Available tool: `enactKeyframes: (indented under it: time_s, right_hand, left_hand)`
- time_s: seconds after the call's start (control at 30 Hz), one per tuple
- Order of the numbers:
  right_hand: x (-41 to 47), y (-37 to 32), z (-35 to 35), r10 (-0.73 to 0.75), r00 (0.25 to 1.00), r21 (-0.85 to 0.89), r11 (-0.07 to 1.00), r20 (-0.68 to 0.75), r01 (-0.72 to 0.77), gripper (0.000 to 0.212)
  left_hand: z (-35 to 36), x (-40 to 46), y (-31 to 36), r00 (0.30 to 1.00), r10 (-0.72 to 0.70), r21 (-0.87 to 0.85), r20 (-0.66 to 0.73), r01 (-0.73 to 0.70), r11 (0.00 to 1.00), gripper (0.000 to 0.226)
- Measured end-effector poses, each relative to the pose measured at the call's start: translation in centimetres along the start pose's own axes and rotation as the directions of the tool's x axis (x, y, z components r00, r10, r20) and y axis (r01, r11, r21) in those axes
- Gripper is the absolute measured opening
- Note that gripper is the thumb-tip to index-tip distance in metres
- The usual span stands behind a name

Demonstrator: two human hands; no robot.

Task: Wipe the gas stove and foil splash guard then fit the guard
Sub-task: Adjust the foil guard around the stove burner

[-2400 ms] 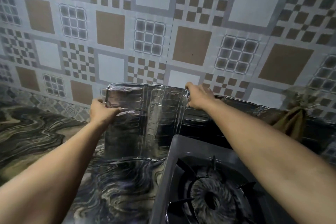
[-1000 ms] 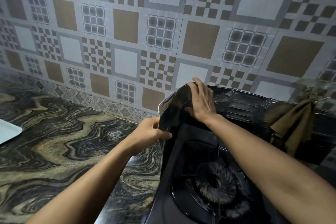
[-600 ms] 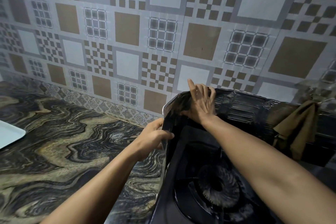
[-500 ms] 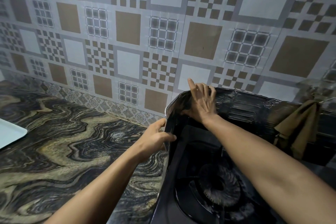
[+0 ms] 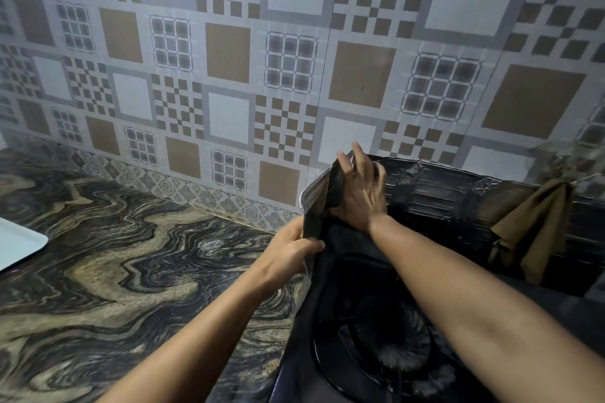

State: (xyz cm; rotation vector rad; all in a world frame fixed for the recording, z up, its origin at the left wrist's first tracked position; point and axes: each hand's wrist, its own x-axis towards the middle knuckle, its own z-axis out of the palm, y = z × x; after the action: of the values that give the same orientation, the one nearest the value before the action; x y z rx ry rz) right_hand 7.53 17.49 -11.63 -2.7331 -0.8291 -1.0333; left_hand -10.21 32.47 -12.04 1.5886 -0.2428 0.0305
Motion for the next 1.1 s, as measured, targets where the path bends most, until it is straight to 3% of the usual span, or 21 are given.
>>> enactKeyframes:
  time_s: [0.1, 0.2, 0.33, 0.47, 0.53, 0.63, 0.7, 0.77, 0.83, 0.9, 1.1]
  right_hand:
    - [0.4, 0.2, -0.4, 0.004, 1.000, 0.006, 1.000, -0.009, -0.004, 0.111]
    - [0.3, 0.8, -0.8, 0.023, 1.000, 0.045, 0.999, -0.009, -0.023, 0.088]
    - [0.3, 1.0, -2.4, 0.058, 0.998, 0.173, 0.983, -0.011, -0.055, 0.042]
    - [1.2, 0.8, -3.7, 0.071, 0.996, 0.225, 0.971, 0.059, -0.083, 0.027]
    - [1.8, 0.9, -3.9, 0.102, 0.993, 0.267, 0.957, 0.061, -0.114, 0.023]
    - [2.7, 0.7, -4.4, 0.246, 0.965, 0.337, 0.904, 0.092, -0.263, 0.017]
    - [3.4, 0.3, -5.3, 0.388, 0.906, 0.378, 0.824, 0.166, -0.422, 0.017]
    - [3.9, -0.3, -6.4, 0.532, 0.768, 0.468, 0.610, 0.357, -0.640, 0.031]
    - [4.1, -1.0, -7.4, 0.533, 0.639, 0.518, 0.380, 0.555, -0.767, 0.039]
    - [4.1, -1.4, -7.8, 0.504, 0.614, 0.497, 0.362, 0.607, -0.788, 0.035]
    - [3.9, -2.9, -8.6, 0.547, 0.610, 0.486, 0.372, 0.574, -0.791, 0.015]
  left_hand:
    - [0.3, -0.1, -0.6, 0.999, -0.015, -0.035, 0.041, 0.016, 0.999, 0.023]
    - [0.7, -0.1, -1.2, 0.998, -0.012, 0.037, 0.065, 0.010, 0.999, 0.021]
    - [1.1, -0.3, -1.8, 0.994, -0.032, 0.065, 0.108, 0.025, 0.998, 0.019]
    - [0.4, 0.2, -3.4, 0.994, -0.087, 0.080, 0.064, 0.082, 0.993, 0.063]
    - [0.3, 0.3, -4.4, 0.989, -0.115, 0.084, 0.090, 0.107, 0.991, 0.091]
    - [1.1, -0.1, -5.0, 0.979, -0.114, -0.038, 0.171, 0.122, 0.992, 0.084]
    - [1.8, -0.2, -5.1, 0.976, -0.107, -0.047, 0.188, 0.118, 0.992, 0.091]
    - [2.1, -0.1, -5.6, 0.972, -0.119, -0.012, 0.204, 0.124, 0.992, 0.107]
    - [1.8, 0.2, -6.3, 0.970, -0.128, 0.027, 0.207, 0.125, 0.992, 0.108]
    - [1.7, 0.2, -6.9, 0.968, -0.135, 0.064, 0.213, 0.125, 0.990, 0.104]
    - [2.3, 0.1, -7.1, 0.981, -0.118, 0.078, 0.154, 0.107, 0.991, 0.104]
